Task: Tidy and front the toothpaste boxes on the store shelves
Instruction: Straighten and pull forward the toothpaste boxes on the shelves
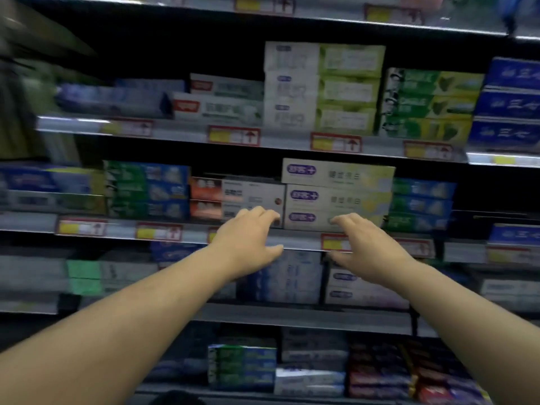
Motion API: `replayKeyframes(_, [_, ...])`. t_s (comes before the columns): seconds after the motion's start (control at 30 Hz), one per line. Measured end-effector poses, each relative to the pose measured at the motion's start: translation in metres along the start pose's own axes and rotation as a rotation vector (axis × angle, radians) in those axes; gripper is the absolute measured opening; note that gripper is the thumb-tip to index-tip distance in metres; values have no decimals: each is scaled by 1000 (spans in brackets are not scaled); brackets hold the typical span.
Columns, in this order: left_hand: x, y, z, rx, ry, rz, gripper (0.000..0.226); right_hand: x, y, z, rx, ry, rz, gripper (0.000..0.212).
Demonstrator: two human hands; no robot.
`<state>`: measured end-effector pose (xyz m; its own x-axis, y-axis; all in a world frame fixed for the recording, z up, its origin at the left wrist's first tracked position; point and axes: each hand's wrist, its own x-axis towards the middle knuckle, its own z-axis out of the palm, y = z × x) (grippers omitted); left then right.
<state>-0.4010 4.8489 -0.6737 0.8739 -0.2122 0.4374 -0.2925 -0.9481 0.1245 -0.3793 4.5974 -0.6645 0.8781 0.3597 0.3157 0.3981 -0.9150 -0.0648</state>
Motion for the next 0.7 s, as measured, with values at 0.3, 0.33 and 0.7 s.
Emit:
replayKeyframes(0.3, [-35, -124, -47, -144, 143, -315, 57, 58, -138, 21, 385, 29, -123, 66])
replayKeyframes(0.33, [-37, -138, -52, -169, 173, -359, 55, 66, -154, 24, 432, 33, -130, 67])
replayKeyframes(0.7, [-25, -255, -111, -386, 365, -717, 61, 157, -258, 35, 809, 147, -64, 63])
